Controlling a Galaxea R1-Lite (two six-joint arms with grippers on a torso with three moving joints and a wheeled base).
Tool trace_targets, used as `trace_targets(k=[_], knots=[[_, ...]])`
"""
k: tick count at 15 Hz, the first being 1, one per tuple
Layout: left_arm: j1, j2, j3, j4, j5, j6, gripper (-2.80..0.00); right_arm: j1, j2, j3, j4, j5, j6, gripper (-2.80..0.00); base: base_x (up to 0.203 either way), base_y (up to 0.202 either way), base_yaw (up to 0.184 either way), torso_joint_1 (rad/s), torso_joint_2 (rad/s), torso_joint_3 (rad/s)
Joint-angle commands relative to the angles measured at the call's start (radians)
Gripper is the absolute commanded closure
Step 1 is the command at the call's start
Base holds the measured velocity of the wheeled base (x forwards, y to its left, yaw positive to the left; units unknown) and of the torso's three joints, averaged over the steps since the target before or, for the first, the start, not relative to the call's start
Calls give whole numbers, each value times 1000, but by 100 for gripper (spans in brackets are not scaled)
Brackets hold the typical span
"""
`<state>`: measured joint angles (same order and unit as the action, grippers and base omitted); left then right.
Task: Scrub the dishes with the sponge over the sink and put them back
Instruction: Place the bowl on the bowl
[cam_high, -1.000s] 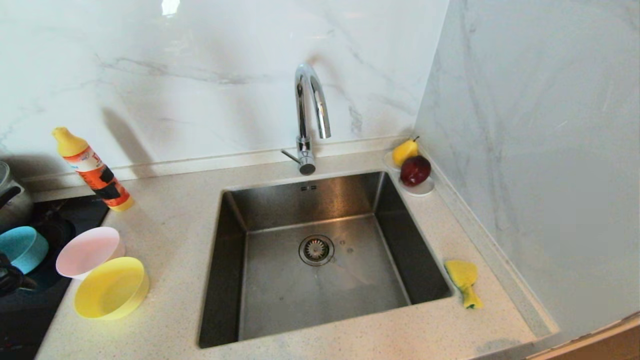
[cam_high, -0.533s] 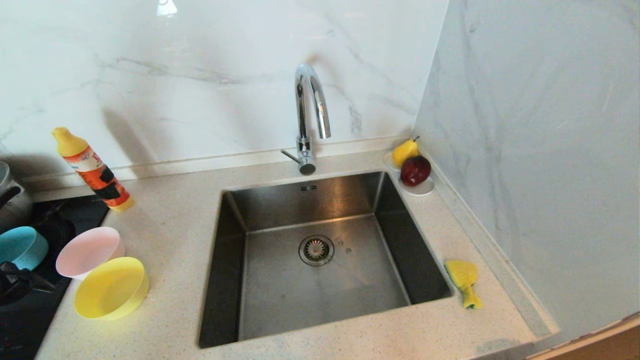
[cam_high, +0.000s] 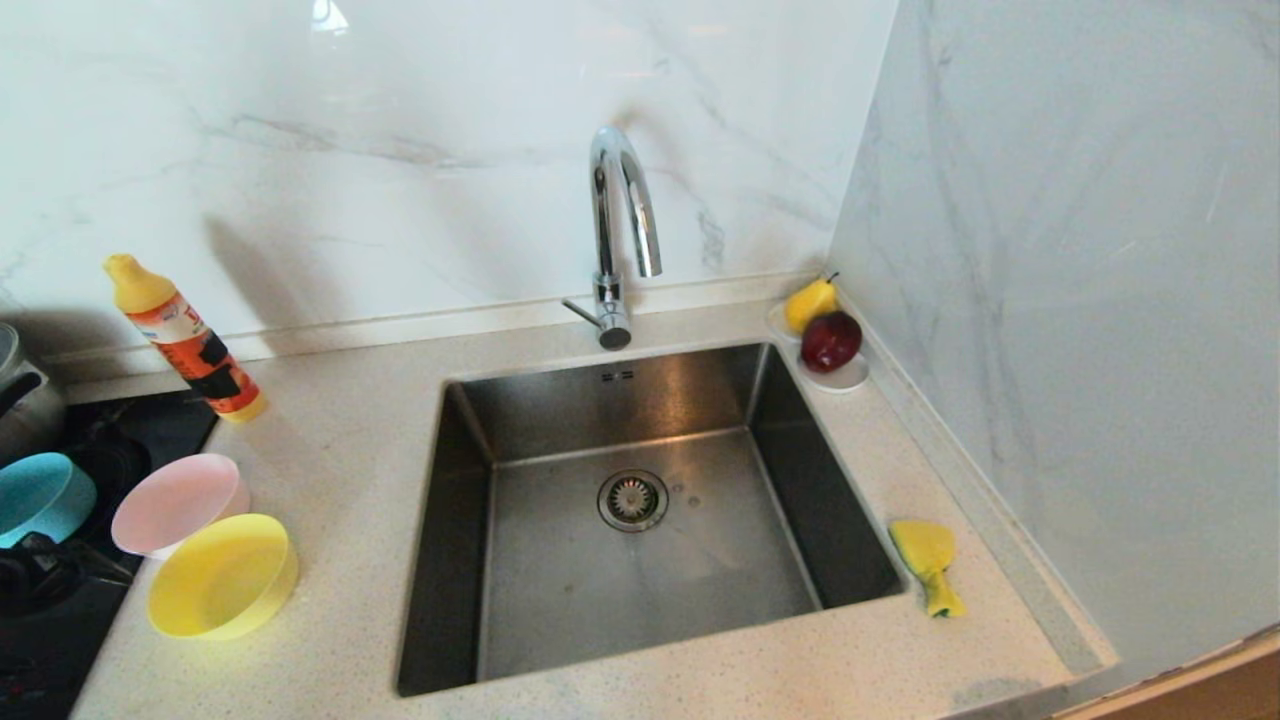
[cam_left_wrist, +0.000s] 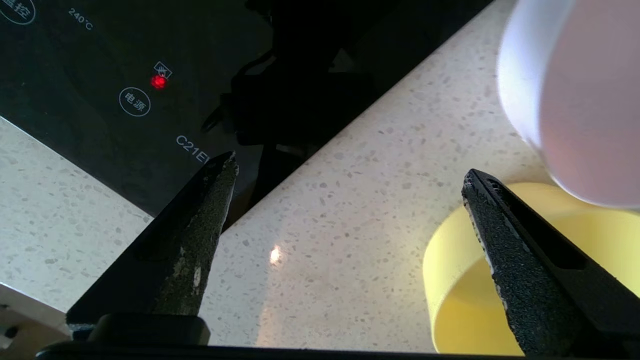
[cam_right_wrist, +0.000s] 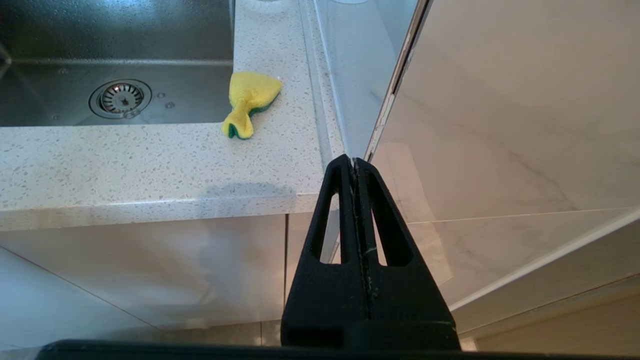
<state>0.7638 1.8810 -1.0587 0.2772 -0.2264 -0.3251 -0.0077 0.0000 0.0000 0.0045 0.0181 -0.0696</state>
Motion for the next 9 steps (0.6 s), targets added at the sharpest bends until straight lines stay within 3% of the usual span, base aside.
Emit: trace_targets(k=[1, 3, 5, 9], knots=[[0, 11, -17, 0, -4, -12, -280, 2, 2, 0, 0, 0, -1, 0, 0, 0, 0, 0, 0, 0], [0, -18, -37, 19, -38, -49, -280, 0, 2, 2, 0, 0, -1, 0, 0, 0, 0, 0, 0, 0], [0, -64, -45, 53, -121, -59, -280, 0, 2, 0, 0, 0, -1, 0, 0, 0, 0, 0, 0, 0], [0, -11, -105, 45, -119, -122, -280, 0, 2, 0, 0, 0, -1, 0, 0, 0, 0, 0, 0, 0]])
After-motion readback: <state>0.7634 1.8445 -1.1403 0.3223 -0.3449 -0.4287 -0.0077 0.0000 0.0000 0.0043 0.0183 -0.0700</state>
